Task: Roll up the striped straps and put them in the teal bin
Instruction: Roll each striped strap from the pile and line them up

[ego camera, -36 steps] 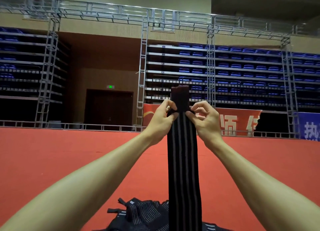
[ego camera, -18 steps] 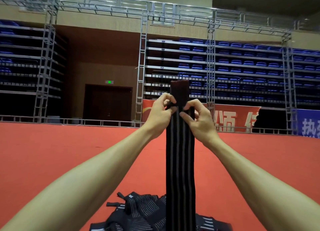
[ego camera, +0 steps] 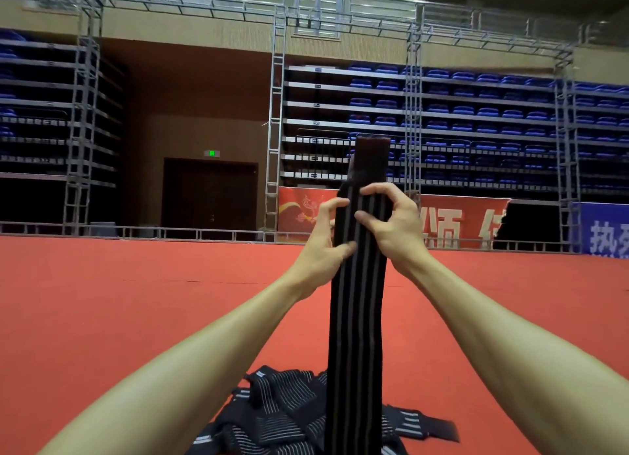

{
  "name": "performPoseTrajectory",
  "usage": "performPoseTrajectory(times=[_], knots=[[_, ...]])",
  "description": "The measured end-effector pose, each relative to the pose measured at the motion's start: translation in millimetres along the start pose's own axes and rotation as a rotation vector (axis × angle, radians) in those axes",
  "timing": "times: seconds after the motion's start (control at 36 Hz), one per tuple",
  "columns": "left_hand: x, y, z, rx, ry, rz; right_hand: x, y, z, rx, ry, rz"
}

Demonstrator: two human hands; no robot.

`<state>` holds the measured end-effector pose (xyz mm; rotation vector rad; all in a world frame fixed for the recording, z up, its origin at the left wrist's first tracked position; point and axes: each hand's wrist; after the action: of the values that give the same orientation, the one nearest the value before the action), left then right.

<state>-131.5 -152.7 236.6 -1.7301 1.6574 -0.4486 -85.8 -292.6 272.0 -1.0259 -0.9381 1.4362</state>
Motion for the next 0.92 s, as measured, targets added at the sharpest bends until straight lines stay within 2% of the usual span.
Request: performPoseTrajectory(times=[0.08,0.17,0.28,0.36,0.64,0.81,0.92], knots=[[3.8,8.6,14.8,-0.01,-0.104,0.049,-0.4,-3.3,0.7,0.01,-0.008,-0.037],[4.8,9.4,16.4,-0.016,-0.09,0.004,0.5,-3.7,1.9,0.022,-0.007,-0.029],[0.6,7.1,14.2,0.001,-0.078,-0.027,2.5,-3.3,1.9,0.055,0.011,0.07],[-0.9,11.1,13.9,-0.005,-0.084,-0.01,5.3,-3.9,5.7,0.044,0.03,0.051],[3.5,60.9,54.3,-0.102,-0.128,0.202,5.7,-14.3,17.6,0.061,0.04,-0.027],[11.3,88.6,79.4,-0.138,-0.259,0.256,6.9,-21.1,17.5,0.073,0.044,-0.094],[15.1,98.3,89.3,-0.144,-0.268,0.234,7.2,-22.4,21.6,0.089,0.03,-0.107]])
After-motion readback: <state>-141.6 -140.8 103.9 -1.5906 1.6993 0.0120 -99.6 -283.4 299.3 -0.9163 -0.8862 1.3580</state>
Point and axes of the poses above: each hand's wrist, its own y-axis away from the middle knuckle, its own x-axis out of the palm, z = x × y, and after that the axes turned 7 degrees about -x, right-handed
